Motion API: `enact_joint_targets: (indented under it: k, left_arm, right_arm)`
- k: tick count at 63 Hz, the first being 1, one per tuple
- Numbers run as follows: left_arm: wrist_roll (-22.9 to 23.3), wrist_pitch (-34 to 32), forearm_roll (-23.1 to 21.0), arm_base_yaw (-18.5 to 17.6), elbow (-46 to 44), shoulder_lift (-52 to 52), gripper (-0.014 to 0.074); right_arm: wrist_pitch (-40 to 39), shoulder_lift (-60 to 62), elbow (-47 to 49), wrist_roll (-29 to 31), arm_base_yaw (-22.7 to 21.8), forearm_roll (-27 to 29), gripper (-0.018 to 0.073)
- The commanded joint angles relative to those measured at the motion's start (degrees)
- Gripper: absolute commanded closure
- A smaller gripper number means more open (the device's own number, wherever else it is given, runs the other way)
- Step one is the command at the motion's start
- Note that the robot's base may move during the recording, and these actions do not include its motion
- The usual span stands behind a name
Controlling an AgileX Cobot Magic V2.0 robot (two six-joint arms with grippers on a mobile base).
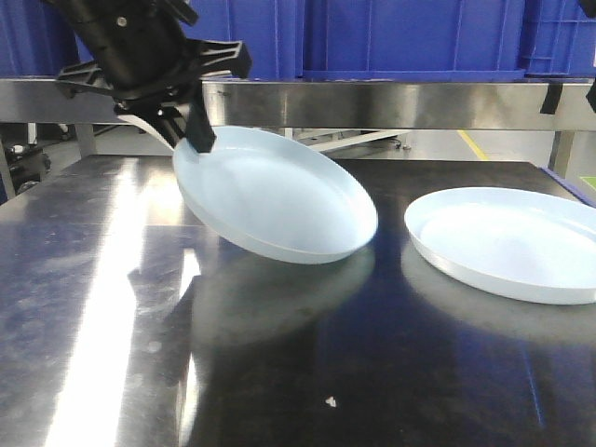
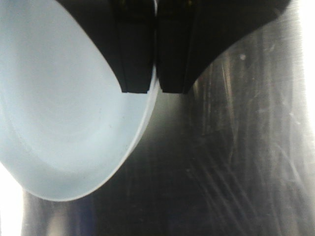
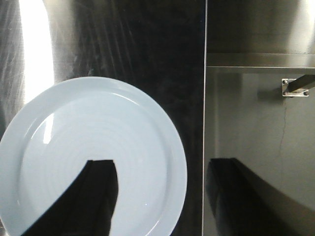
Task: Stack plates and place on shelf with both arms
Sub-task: 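Slide the plate with the left gripper toward the table centre and release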
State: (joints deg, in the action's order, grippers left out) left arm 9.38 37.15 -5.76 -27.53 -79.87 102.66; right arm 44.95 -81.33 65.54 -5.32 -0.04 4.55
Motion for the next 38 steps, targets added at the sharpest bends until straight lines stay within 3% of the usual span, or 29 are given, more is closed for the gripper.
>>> enact_joint_targets:
  k: [1,12,28,38]
  left_arm:
    - [0.12,-3.66,-0.6,-0.76,-1.91,-2.06,0.0506]
    - [0.12,-3.0,-0.69,-0.76,-1.91,-0.89,0.0475]
    - [0.12,-1.95,-0.56,-0.76,-1.91,-0.56,0.0142]
    - [0.12,-1.95,-0.56,-0.76,-1.91,-0.56,0.0141]
  right_arm:
    - [-2.65,2.08,2.07,0.5,-0.12,0.12,0.0052]
    - [-2.65,2.08,2.07,0.5,-0.12,0.12,0.0052]
    - [-2.65,2.08,2.07,0.5,-0.12,0.12,0.0052]
    - [-2.65,2.08,2.07,0.5,-0.12,0.12,0.0052]
